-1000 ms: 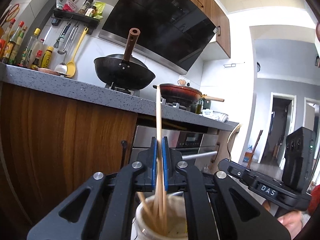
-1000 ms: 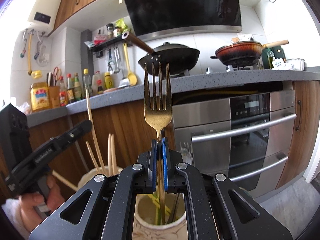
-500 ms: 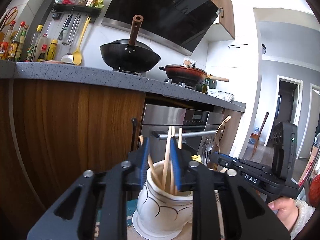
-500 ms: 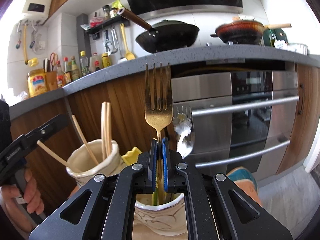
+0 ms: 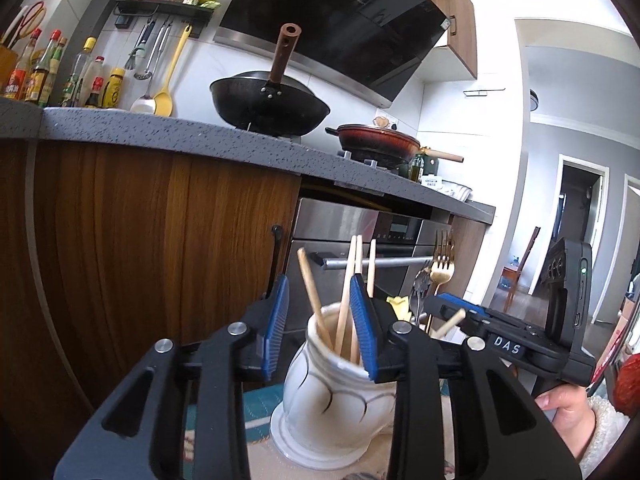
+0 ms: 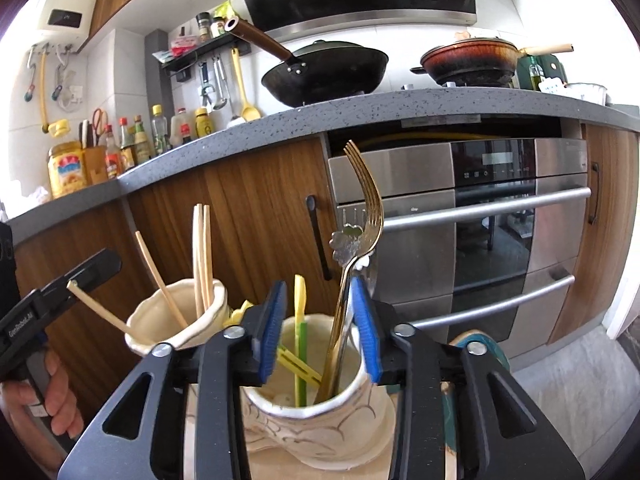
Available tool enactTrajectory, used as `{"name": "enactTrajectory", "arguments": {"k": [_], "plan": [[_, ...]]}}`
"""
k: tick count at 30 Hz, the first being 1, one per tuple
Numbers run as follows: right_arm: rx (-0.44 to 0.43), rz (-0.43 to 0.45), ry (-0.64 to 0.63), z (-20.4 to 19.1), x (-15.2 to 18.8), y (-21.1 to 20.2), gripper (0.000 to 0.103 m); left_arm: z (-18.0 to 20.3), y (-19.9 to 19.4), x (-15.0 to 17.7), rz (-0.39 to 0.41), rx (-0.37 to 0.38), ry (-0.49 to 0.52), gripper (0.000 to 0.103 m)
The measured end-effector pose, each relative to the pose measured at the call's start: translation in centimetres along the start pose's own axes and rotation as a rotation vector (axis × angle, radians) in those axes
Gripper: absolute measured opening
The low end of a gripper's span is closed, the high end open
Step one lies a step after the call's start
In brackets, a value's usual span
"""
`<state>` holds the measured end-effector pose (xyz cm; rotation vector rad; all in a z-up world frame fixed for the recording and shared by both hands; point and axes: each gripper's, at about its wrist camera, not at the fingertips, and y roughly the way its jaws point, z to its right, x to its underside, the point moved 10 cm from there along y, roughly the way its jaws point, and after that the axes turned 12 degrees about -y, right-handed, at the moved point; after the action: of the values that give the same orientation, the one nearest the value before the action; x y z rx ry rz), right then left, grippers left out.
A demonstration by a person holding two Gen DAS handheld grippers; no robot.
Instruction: Organize utensils
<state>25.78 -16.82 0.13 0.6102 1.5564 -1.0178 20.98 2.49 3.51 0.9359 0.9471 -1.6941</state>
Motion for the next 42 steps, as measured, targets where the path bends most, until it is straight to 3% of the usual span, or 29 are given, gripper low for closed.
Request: {"name": "enactTrajectory", "arguments": {"k": [7,11,16,20,23,25,28,42], "plan": [[0.041,-0.102,-0.082,-1.5,3.4,-1.6,0.042,-1.3,-2.1,3.3,-0.060,-0.058,-0.002,0.047],[0.041,-0.112,-0.116,-2.4,5.0,-3.3,0.045,-2.1,-2.8,5.4,-0.118,-0.088,-0.023,0.050],[0.051,-0.073,-0.111,-2.4,5.5,-5.6,0.049,-2.3,-3.6,7.2,-0.149,-0.107,-0.032,0.060],[0.060,-0.026,-0.113,-2.3,5.9,-7.2,0.060,-1.9,-4.2,8.3,-0.151,-0.129,0.010,0.071],[0.077,-0.002,-0.132,-2.2,6.0,-7.8,0.069,-1.4,-4.8,8.5,-0.125,-0.150,0.065,0.080],[0.084,0.017,-0.134,-2.2,5.8,-8.0,0.082,-1.1,-5.1,8.3,-0.101,-0.157,0.081,0.089],[0.118,0.050,-0.145,-2.0,5.5,-8.3,0.090,-0.9,-5.4,7.8,-0.062,-0.170,0.103,0.096],[0.181,0.049,-0.195,-2.0,5.8,-7.8,0.095,-0.4,-5.2,8.2,-0.063,-0.198,0.161,0.097]]}}
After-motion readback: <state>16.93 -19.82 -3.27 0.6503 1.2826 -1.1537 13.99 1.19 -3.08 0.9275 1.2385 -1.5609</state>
